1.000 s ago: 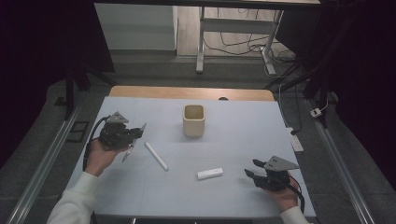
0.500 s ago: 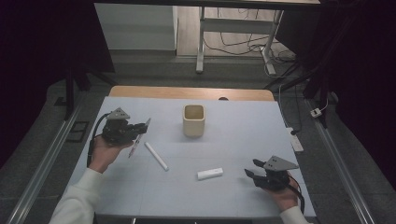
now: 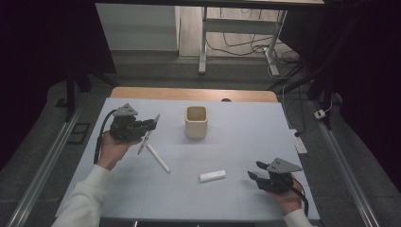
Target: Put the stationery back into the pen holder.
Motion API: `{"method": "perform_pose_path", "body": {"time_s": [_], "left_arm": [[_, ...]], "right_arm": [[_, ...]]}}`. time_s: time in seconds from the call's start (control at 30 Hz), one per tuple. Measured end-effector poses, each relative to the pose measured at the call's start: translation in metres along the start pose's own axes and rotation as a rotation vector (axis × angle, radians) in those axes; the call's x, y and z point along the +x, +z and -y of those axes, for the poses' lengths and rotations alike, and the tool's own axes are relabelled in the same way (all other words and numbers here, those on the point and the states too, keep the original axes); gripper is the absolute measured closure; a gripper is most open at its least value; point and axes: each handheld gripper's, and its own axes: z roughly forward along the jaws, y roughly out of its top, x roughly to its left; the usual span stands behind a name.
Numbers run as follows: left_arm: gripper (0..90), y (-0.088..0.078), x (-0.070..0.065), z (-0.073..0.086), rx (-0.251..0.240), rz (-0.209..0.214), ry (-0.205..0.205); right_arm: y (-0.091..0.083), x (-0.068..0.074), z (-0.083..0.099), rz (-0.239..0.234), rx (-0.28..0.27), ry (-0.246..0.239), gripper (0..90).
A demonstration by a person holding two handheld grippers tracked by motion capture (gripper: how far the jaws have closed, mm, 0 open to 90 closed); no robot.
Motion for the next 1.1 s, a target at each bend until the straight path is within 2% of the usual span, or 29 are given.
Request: {"method": "perform_pose_path", "body": {"time_s": [0.17, 0.4, 0.77, 1.1], "left_arm": [[79.6, 0.006, -0.001, -0.007, -0.021, 0.009, -0.003], [79.6, 0.011, -0.003, -0.015, -0.055, -0.017, 0.002], [79.6, 0.018, -0.006, -0.030, -0.083, -0.008, 0.013], [79.6, 0.022, -0.004, -0.039, -0.110, 0.017, -0.004]], "right_arm": [[-0.001, 0.000, 0.000, 0.001, 0.002, 0.000, 45.8], [0.000, 0.000, 0.000, 0.002, 0.003, -0.002, 45.8], [0.000, -0.001, 0.001, 0.005, 0.003, -0.001, 45.7], [-0.001, -0.001, 0.001, 0.002, 0.001, 0.002, 45.3]]}}
